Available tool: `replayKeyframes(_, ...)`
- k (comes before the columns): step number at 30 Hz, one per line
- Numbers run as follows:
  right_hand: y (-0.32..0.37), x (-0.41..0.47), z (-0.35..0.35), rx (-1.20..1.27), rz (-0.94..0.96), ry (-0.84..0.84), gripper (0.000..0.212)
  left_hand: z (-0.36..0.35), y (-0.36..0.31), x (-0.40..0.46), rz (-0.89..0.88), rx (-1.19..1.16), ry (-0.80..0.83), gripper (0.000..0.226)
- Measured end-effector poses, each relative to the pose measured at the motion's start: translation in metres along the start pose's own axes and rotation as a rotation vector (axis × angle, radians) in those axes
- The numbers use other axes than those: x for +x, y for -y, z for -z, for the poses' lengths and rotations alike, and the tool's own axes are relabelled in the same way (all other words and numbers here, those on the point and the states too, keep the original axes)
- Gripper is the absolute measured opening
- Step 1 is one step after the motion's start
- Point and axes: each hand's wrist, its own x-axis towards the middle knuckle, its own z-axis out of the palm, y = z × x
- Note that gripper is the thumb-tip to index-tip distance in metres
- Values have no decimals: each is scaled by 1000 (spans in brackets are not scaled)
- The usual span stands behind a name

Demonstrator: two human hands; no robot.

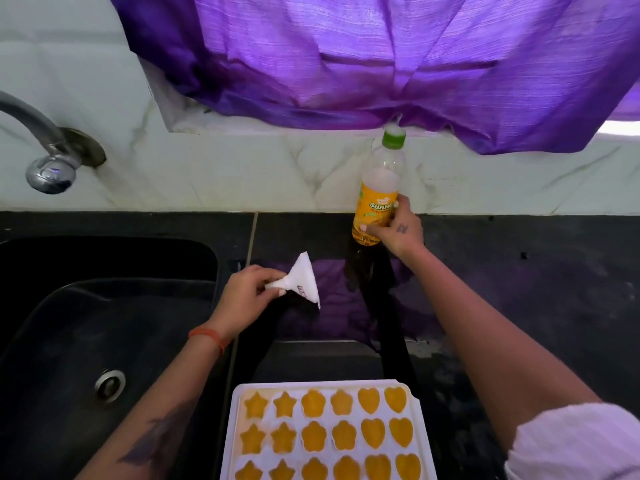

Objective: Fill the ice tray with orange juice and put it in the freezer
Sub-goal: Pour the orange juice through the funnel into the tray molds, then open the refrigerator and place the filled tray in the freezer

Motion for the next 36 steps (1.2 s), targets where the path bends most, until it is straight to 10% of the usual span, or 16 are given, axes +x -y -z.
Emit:
replayKeyframes(21,-64,-153,40,306,-154,-178,52,11,-67,158,39,465,19,21)
replayKeyframes(28,-49,-169,39,213,-152,-151,49,13,-60,133,49,436,74,67)
replayKeyframes(36,-18,-197,32,37,-27,-59,52,31,-61,9,-29,276,-83,59)
